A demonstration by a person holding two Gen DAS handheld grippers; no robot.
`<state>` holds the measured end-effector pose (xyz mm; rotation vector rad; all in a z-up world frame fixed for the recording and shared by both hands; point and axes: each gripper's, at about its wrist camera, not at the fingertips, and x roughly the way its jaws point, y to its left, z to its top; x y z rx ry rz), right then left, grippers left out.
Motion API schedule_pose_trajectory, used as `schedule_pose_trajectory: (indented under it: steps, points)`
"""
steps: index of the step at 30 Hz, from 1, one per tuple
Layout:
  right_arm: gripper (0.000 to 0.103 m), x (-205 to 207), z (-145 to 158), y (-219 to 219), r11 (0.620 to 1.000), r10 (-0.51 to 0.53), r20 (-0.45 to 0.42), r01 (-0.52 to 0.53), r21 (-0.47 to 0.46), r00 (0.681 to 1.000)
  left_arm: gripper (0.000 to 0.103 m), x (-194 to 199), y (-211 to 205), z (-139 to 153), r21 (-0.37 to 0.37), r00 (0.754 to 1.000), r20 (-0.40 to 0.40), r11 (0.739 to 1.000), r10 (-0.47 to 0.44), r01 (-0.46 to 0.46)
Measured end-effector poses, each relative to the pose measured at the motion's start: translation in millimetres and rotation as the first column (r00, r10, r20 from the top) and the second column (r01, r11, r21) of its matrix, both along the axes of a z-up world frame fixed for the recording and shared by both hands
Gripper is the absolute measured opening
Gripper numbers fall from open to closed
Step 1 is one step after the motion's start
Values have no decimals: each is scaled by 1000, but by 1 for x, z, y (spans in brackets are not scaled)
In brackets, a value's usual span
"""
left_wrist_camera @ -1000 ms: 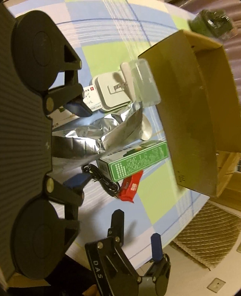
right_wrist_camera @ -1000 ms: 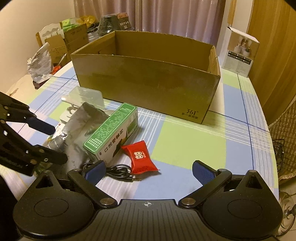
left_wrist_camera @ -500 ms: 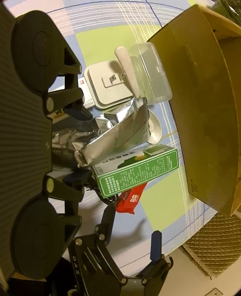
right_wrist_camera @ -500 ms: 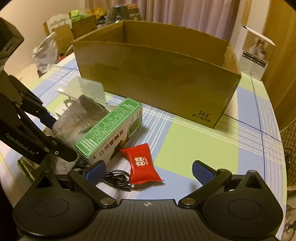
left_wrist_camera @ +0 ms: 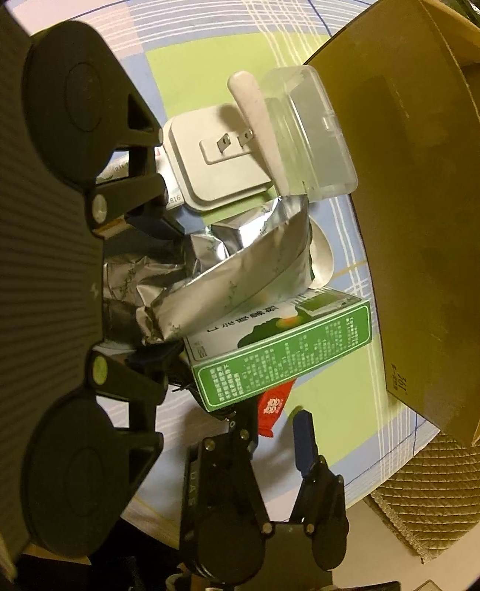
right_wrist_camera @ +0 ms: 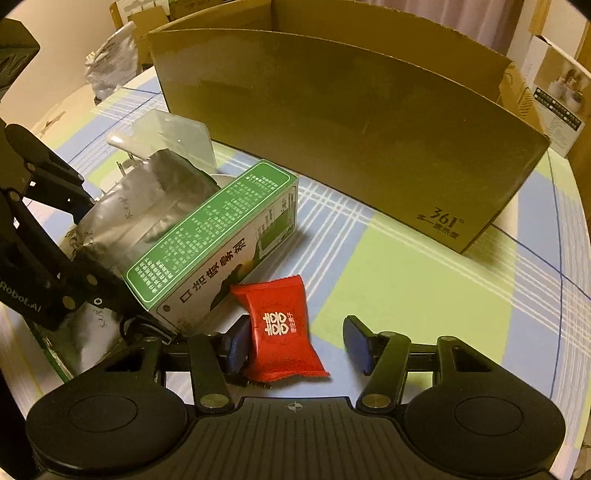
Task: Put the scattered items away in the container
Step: 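Grasp the silver foil pouch with the left tool while the right tool grasps the red candy packet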
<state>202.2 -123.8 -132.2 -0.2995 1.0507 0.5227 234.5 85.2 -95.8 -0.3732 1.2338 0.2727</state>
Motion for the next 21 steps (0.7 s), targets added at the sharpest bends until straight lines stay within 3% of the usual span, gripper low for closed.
schedule_pose_trajectory:
  steps: [7, 9, 14, 15, 21]
  points:
    - [61, 1, -2, 1, 1000, 8, -9, -8, -5, 1000, 54, 2, 1, -1, 4, 1000, -13, 1000, -3, 3]
    - [43, 1, -2, 0, 1000, 10, -15, -10, 4, 1000, 52, 2, 1, 0, 3, 1000, -15, 1000, -3, 3]
    - [42, 2, -2, 2, 1000, 8, -21, -8, 3, 1000, 48, 1, -2, 3, 20, 1000, -10, 1000, -5, 5]
    - [35, 2, -1, 2, 1000, 9, -20, -9, 5, 1000, 48, -1, -3, 3, 20, 1000, -7, 1000, -1, 1]
    - [33, 4, 0, 3, 1000, -4, -24, 5, 8, 1000, 50, -5, -2, 1, 9, 1000, -5, 1000, 13, -13]
